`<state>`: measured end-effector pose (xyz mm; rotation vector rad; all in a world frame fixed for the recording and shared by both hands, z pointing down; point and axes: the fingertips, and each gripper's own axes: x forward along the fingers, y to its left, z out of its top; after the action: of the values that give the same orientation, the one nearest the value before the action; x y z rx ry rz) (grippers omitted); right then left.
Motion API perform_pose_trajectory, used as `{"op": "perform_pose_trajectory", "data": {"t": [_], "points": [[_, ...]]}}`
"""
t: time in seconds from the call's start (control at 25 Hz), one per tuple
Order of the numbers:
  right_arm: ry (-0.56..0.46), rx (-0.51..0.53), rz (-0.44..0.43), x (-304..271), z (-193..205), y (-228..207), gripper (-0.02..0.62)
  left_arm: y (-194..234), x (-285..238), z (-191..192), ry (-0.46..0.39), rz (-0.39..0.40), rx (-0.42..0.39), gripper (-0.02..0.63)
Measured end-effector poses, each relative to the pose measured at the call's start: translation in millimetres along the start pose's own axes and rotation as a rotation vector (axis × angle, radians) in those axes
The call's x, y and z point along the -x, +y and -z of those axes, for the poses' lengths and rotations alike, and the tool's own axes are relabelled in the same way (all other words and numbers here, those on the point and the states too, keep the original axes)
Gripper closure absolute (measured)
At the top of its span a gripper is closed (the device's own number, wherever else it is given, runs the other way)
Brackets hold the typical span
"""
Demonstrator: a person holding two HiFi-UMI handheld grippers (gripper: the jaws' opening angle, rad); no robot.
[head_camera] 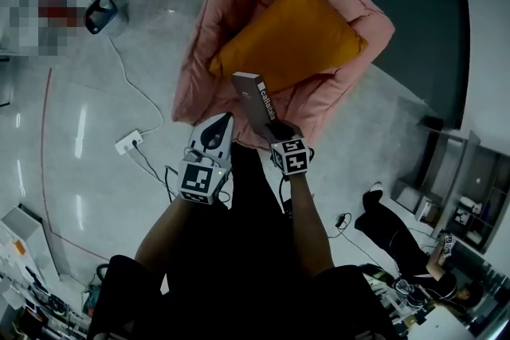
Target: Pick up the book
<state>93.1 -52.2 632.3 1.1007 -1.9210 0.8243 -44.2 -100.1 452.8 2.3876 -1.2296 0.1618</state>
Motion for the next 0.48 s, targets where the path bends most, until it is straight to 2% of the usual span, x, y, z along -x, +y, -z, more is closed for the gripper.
{"op": "perform_pose_trajectory", "data": {"t": [0.24,0.48], "points": [[-0.16,-0.126,0.049,51.7,-17.3,14.1,0.449,-20.3,36.1,-29.7,-0.048,0.038,-0.054,0.606],[-0.331,-0.187,0.138,105.6,-37.3,23.7,0.449,-39.6,66.6,-40.7,-0.067,0.078,-0.074,0.606]]}}
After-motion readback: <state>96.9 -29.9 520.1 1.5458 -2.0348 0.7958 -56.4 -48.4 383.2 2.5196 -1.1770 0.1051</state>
